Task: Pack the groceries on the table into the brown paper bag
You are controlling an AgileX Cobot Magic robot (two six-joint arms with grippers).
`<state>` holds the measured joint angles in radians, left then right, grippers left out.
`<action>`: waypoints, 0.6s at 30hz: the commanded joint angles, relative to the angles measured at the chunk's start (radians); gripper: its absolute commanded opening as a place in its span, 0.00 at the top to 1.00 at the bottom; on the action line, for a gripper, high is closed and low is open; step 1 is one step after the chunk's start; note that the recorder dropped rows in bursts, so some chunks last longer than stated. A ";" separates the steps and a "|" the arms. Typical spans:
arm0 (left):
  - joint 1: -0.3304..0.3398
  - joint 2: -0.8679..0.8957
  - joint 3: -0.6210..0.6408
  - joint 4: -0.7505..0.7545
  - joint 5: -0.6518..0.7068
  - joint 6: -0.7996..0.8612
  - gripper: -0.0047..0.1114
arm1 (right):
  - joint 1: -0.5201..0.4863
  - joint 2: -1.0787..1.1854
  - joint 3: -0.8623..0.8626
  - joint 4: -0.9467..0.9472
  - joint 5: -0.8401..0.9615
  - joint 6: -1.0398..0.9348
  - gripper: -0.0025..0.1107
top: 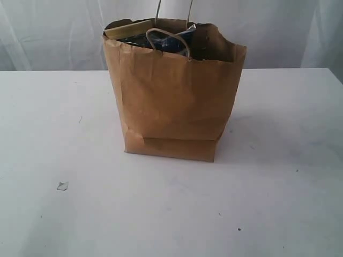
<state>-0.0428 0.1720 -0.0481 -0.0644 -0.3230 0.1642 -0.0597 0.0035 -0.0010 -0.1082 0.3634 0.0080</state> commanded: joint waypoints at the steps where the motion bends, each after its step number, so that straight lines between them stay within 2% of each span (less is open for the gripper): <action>1: 0.058 -0.052 0.048 -0.158 -0.009 -0.029 0.96 | 0.001 -0.004 0.001 0.004 -0.011 -0.008 0.98; 3: 0.073 -0.085 0.048 -0.130 0.202 -0.120 0.96 | 0.001 -0.004 0.001 0.004 -0.011 -0.008 0.98; 6: 0.064 -0.108 0.048 0.003 0.662 -0.297 0.96 | 0.001 -0.004 0.001 0.006 -0.009 -0.008 0.98; 8: 0.057 -0.111 0.048 0.035 0.670 -0.353 0.96 | 0.001 -0.004 0.001 0.006 -0.013 -0.008 0.98; 18: 0.057 -0.127 0.048 0.051 0.630 -0.262 0.96 | 0.001 -0.004 0.001 0.006 -0.011 -0.008 0.98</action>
<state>0.0225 0.0507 0.0003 -0.0190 0.3038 -0.1150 -0.0597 0.0028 -0.0010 -0.1058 0.3634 0.0080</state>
